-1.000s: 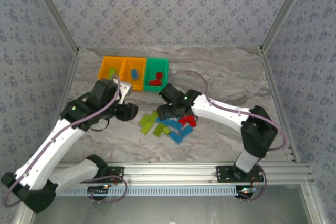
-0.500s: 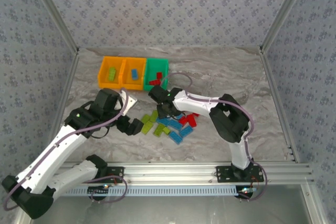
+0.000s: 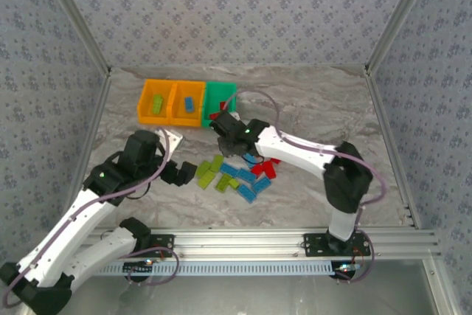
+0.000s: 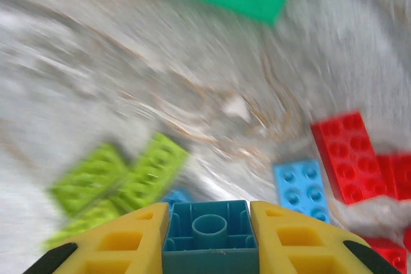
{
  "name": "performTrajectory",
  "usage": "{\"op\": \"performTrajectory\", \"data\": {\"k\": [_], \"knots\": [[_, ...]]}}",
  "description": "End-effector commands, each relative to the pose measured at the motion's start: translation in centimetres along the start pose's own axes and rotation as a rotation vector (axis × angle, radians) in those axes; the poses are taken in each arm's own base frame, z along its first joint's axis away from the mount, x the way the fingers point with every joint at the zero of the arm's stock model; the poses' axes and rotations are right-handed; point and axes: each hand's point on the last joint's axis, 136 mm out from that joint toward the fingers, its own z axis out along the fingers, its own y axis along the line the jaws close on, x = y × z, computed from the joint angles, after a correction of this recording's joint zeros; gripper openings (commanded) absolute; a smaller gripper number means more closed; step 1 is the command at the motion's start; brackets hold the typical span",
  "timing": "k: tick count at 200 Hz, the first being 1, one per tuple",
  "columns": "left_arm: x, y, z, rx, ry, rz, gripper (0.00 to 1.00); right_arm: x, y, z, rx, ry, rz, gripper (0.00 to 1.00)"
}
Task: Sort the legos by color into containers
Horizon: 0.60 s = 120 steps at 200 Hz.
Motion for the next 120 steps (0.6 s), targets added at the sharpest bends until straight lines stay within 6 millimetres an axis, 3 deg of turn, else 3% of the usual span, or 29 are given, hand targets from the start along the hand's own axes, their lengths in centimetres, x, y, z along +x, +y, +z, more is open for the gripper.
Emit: {"op": "performTrajectory", "data": {"k": [1,16,33,65,82,90,111,120], "knots": [[-1.4,3.6,-1.0,-0.162,-0.108,-0.141,0.99,-5.9,2.6,-3.0,-0.074,-0.195,-0.073,0.27],[-1.4,5.1,-1.5,-0.219,-0.135,-0.202,0.99,-8.9,3.6,-2.6,-0.08,-0.251,-0.103,0.27],[-1.1,5.6,-1.6,-0.226,-0.137,-0.184,0.99,-12.6,4.0,-1.3,-0.072,-0.313,-0.108,0.27],[-0.7,5.8,-1.2,-0.227,-0.121,-0.171,0.99,-17.7,4.7,3.8,-0.105,-0.346,-0.09,0.27],[-0.6,5.9,-1.1,-0.234,-0.115,-0.165,0.99,-19.1,5.2,7.1,-0.114,-0.337,-0.113,0.28],[-0.5,5.9,-1.0,-0.234,-0.112,-0.158,0.99,-20.0,5.7,7.8,-0.127,-0.351,-0.131,0.3],[-0.3,5.9,-0.8,-0.224,-0.101,-0.152,0.99,-20.3,6.3,11.3,-0.143,-0.35,-0.173,0.33],[-0.3,5.8,-0.7,-0.219,-0.1,-0.152,0.99,-20.5,6.4,11.9,-0.151,-0.356,-0.174,0.35]]}}
